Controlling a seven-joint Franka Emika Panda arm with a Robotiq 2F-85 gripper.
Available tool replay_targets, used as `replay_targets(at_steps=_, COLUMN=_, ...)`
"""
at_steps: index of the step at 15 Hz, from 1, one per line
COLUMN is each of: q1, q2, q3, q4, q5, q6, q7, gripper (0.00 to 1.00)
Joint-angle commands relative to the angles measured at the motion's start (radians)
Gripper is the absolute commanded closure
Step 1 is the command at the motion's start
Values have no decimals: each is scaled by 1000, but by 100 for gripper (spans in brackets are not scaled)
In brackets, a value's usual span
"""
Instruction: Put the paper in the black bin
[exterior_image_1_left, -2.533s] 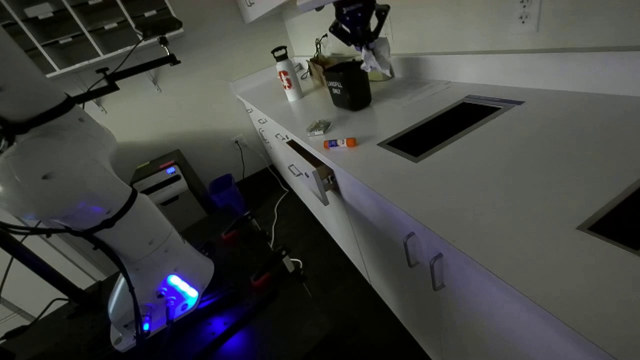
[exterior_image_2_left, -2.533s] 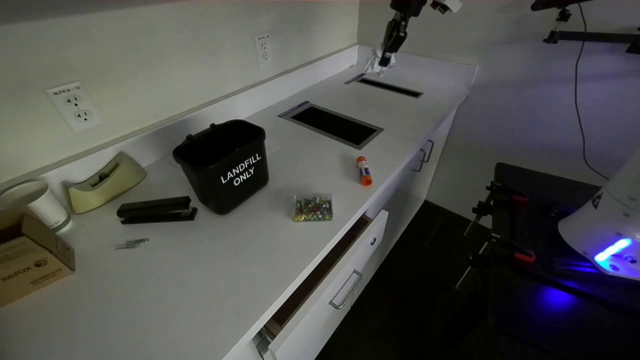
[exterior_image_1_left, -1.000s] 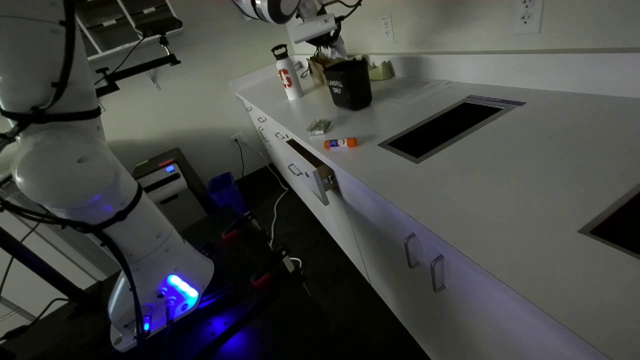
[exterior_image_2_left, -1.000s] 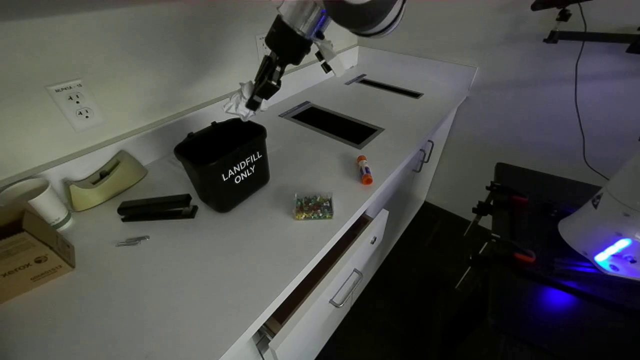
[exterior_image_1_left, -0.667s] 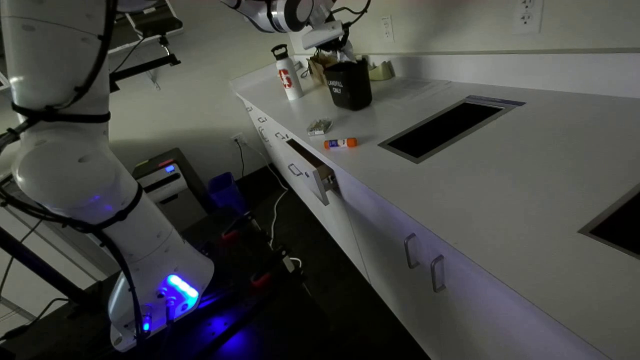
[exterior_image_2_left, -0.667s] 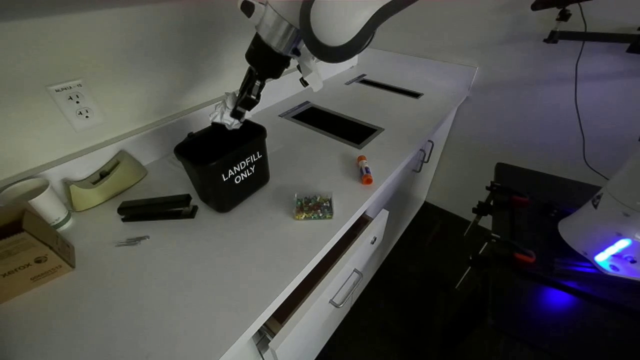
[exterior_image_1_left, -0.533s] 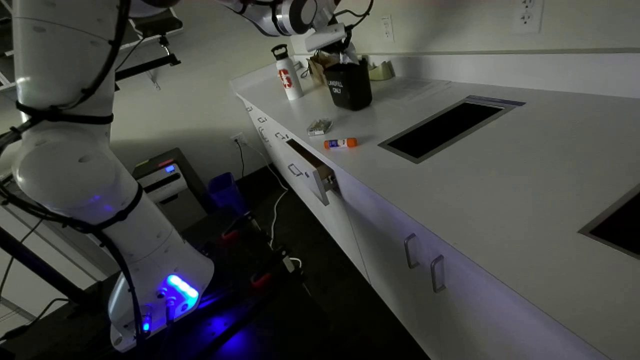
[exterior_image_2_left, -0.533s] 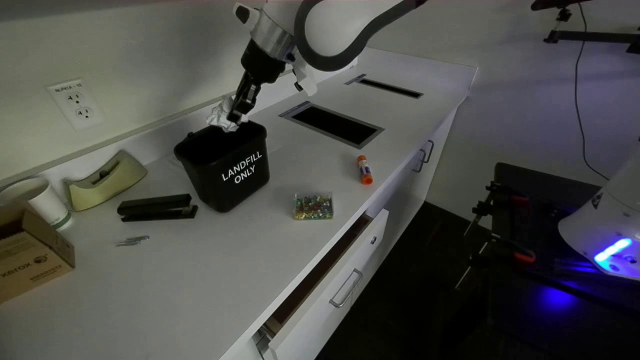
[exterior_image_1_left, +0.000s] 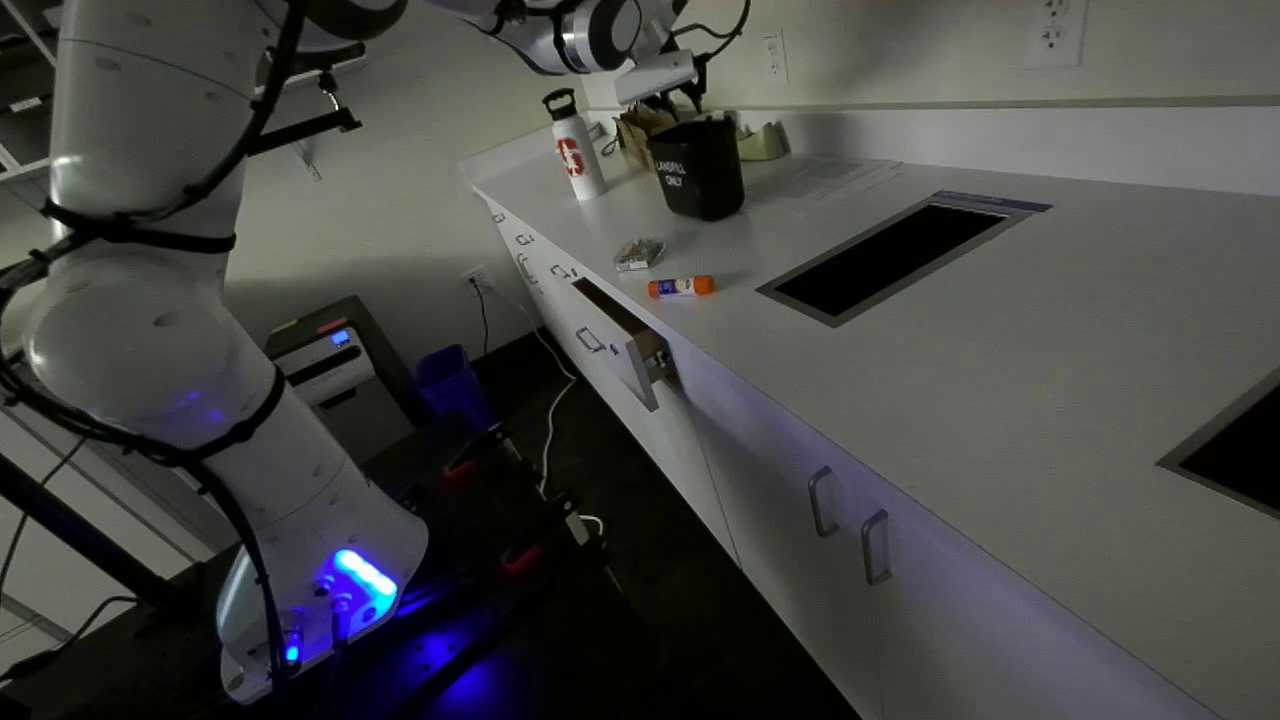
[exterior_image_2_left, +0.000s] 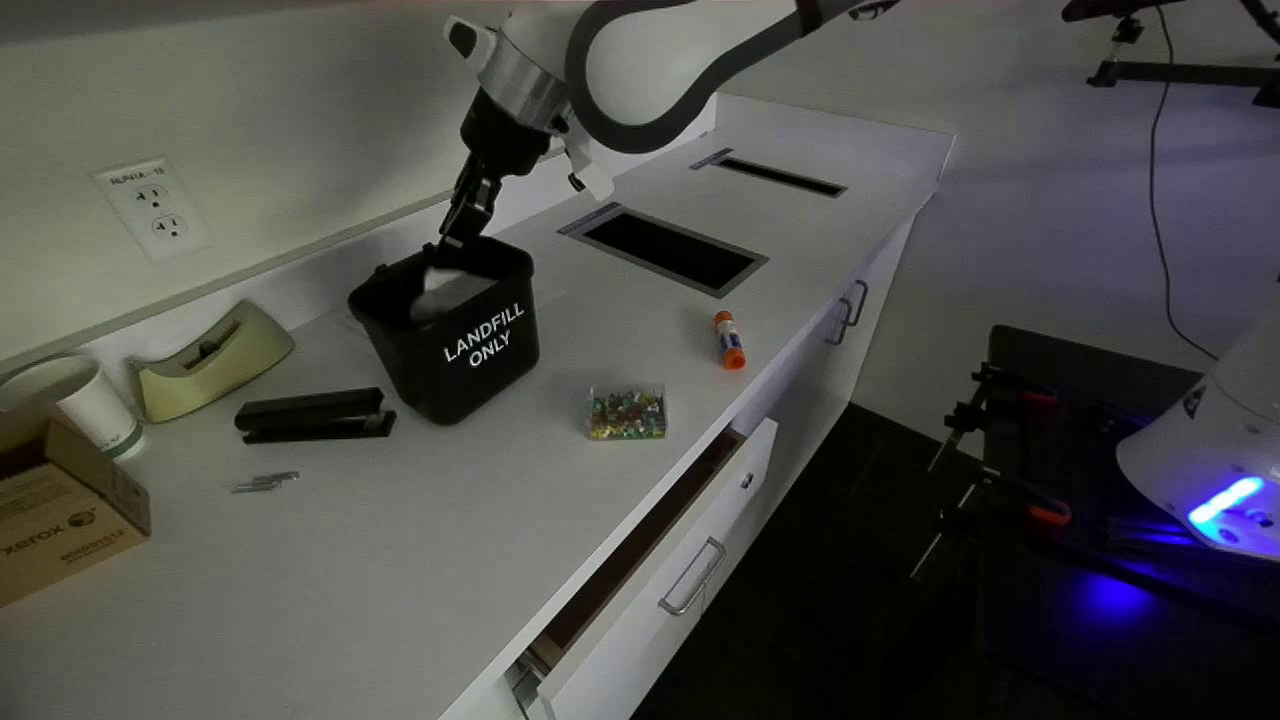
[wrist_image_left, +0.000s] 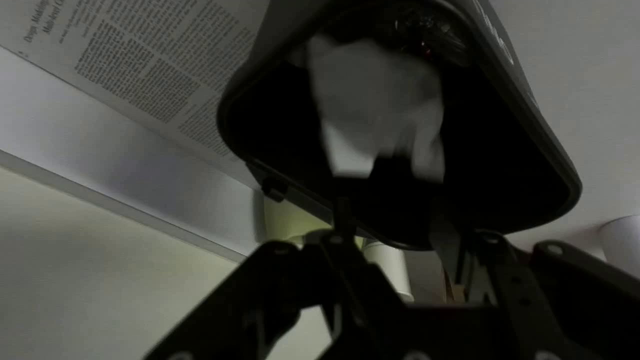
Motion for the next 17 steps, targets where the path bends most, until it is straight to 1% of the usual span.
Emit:
replay_targets(at_steps=1, q1=-39, q2=-4, q3=50, q4=27, q5=-5, q6=-66, q7=-16, gripper=23)
replay_targets(at_steps=4, q1=-52, q2=-47, q3=49, q4=-15, q5=-12, q6=-117, q7=-13, gripper=1)
replay_targets(at_steps=7, q1=-74, q2=-130, q3=35, q4=-102, q5=-17, q6=-159, q7=-23, gripper=0)
replay_targets(at_steps=9, q1=-107, q2=-194, q3=44, q4=-173, q5=-2, q6=-159, q7=-59, gripper=0)
replay_targets(at_steps=11, q1=-152, q2=-269, q3=61, q4=-261, q5=25, q6=-147, q7=-116, gripper=0)
replay_targets(at_steps=13, q1=-199, q2=-344, q3=80, q4=-343, q5=70, q6=-167, q7=-193, gripper=0)
replay_targets(at_steps=15, q1=-232, q2=-418, q3=81, q4=-424, q5=125, q6=-176, q7=-270, gripper=0)
replay_targets(at_steps=17, q1=-245, q2=-480, q3=66, q4=-489, q5=182, q6=-187, q7=-344, gripper=0)
